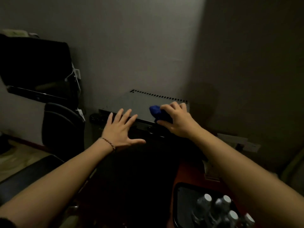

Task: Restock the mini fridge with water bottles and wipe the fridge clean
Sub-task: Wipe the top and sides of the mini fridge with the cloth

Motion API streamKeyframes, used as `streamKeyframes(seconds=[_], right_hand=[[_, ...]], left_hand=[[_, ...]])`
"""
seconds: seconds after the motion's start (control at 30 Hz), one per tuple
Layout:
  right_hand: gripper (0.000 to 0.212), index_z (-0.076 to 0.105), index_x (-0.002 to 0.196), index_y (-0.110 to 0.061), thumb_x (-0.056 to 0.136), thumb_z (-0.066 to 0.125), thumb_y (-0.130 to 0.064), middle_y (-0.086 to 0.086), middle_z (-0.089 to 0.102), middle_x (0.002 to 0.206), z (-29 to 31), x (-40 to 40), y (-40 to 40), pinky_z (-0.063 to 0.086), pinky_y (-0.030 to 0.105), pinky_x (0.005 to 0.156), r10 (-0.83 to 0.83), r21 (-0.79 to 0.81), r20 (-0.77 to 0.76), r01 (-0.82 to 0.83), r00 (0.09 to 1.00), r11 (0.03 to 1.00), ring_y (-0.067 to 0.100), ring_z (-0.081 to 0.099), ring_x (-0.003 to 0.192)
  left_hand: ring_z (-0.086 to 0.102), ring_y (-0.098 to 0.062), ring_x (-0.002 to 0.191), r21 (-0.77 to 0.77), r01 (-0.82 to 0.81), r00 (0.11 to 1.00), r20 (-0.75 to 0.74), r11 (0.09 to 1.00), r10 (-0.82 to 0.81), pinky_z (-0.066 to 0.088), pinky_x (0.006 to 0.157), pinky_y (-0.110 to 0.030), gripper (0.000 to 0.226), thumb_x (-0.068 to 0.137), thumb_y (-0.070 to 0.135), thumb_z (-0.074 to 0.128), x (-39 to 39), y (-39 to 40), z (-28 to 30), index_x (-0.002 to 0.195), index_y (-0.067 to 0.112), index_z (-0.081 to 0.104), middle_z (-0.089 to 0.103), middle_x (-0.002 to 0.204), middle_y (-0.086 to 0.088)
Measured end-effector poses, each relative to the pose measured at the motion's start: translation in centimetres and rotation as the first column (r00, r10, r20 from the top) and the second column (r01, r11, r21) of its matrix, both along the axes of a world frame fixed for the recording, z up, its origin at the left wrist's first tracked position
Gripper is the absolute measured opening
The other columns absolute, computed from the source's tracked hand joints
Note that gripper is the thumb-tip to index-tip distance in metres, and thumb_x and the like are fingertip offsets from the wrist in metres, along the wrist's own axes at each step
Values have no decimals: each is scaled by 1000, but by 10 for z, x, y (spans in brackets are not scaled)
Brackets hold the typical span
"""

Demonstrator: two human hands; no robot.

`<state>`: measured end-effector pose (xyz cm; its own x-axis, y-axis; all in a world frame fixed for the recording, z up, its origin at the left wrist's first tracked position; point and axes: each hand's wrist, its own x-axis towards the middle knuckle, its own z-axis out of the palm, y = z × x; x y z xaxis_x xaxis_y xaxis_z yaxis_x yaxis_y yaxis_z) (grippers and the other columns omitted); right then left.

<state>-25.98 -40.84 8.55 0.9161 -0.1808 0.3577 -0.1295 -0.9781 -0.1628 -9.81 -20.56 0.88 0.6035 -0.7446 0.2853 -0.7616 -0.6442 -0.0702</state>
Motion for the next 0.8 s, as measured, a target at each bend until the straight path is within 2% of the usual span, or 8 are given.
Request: streamKeyframes(seconds=[0.1,0.2,0.3,0.37,0.43,0.53,0.63,0.8], right_hand=[[52,38,134,-42,91,55,-64,-3,38,132,-20,26,7,41,54,95,-29,-34,-169,23,985,999,27,30,125],[60,34,142,-44,90,45,-72,-5,32,143,-26,37,2,38,53,98,-35,-46,-217,25,976,999,25,21,136],[65,30,147,-45,90,42,-74,-8,25,153,-25,42,-5,34,57,107,18,-25,-257,-25,966,999,23,13,143],[67,30,148,-45,89,41,-76,-10,25,156,-25,49,-11,30,57,111,73,4,-258,-74,963,997,22,12,144],[68,32,147,-46,87,42,-77,-14,26,157,-25,60,-18,29,56,114,126,36,-248,-121,961,992,19,12,145],[68,34,144,-50,84,42,-81,-19,27,158,-27,77,-25,26,54,117,190,97,-239,-171,952,980,18,13,147],[68,37,143,-49,83,45,-80,-19,29,157,-27,97,-29,24,50,118,233,117,-207,-213,950,970,18,15,147],[68,43,141,-47,82,48,-80,-16,38,154,-28,140,-38,22,44,120,224,148,-185,-199,957,969,17,22,146]], left_hand=[[-2,-24,153,-12,68,997,-39,998,-68,1,121,-55,116,64,103,17,17,-3,-5,157,34,6,1,167,3],[8,-22,153,-44,146,989,9,988,-146,8,122,-53,114,66,102,21,30,-4,-8,157,33,15,8,166,4],[27,-22,148,-128,224,972,100,966,-212,22,120,-51,108,71,98,28,38,-6,-14,152,27,37,31,160,0],[33,-20,146,-179,218,974,108,959,-201,23,120,-50,108,71,98,29,46,-9,-13,147,24,45,39,156,0],[23,-16,149,-153,150,989,11,977,-150,15,123,-46,119,63,103,23,55,-13,-3,152,25,37,30,161,3],[-1,-12,153,29,107,984,-148,994,-101,2,124,-42,140,46,110,16,70,-16,14,158,27,10,3,166,7],[-12,-9,151,145,130,975,-200,981,-99,-5,124,-41,144,43,110,21,87,-17,23,158,26,-4,-9,165,9],[-19,-6,148,229,205,956,-257,951,-144,-7,123,-40,146,45,109,29,105,-17,31,156,25,-14,-19,163,11]])
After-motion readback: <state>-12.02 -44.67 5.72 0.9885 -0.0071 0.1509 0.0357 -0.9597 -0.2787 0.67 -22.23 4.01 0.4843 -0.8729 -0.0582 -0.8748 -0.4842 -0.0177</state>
